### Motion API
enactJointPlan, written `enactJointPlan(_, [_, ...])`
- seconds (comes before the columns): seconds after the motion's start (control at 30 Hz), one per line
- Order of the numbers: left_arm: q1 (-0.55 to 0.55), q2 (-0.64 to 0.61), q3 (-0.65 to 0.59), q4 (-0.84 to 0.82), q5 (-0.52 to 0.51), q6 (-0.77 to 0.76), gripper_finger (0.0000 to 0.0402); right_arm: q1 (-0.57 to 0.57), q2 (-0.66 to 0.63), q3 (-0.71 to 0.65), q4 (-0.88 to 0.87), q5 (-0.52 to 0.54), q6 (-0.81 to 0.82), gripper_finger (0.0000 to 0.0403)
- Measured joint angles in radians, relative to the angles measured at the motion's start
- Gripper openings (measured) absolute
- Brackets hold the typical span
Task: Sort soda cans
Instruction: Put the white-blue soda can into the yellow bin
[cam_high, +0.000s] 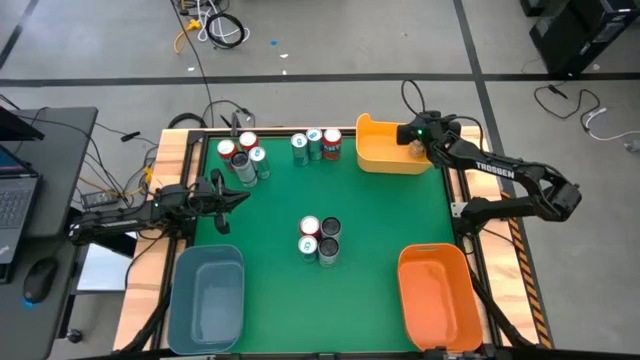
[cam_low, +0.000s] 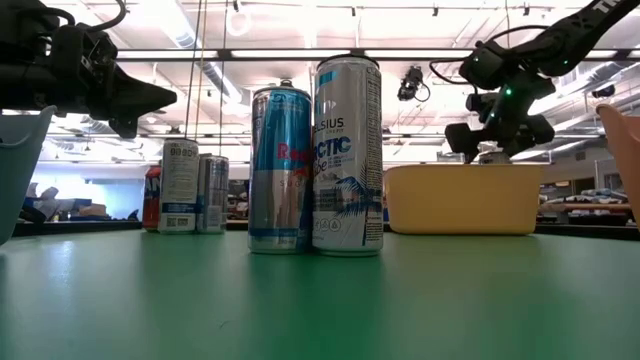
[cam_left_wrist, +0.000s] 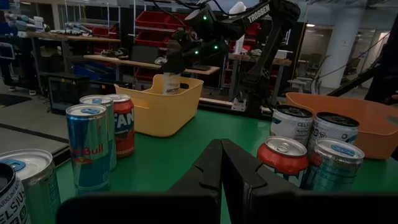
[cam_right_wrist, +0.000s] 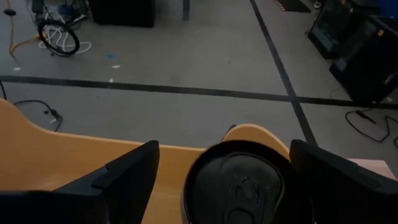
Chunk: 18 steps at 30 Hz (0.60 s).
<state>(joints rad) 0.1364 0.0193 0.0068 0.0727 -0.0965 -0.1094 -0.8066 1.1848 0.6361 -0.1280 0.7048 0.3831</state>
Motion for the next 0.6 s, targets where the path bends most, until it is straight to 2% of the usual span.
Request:
enactJointPlan(0.37, [0.0, 0.0, 0.0, 0.003, 0.0, 0.0, 0.001, 0.036, -0.082, 0.051, -0.001, -0.002, -0.136, 0.0343])
enactJointPlan(0.53, [0.0, 0.0, 0.0, 0.003, 0.0, 0.0, 0.001, 0.127, -0.101, 0.126, -0.006, -0.002, -0.276, 0.0341])
enactJointPlan(0.6, [0.0, 0.0, 0.0, 0.003, 0.0, 0.0, 0.001, 0.191, -0.1, 0.168, -0.008, -0.037, -0.317, 0.0337])
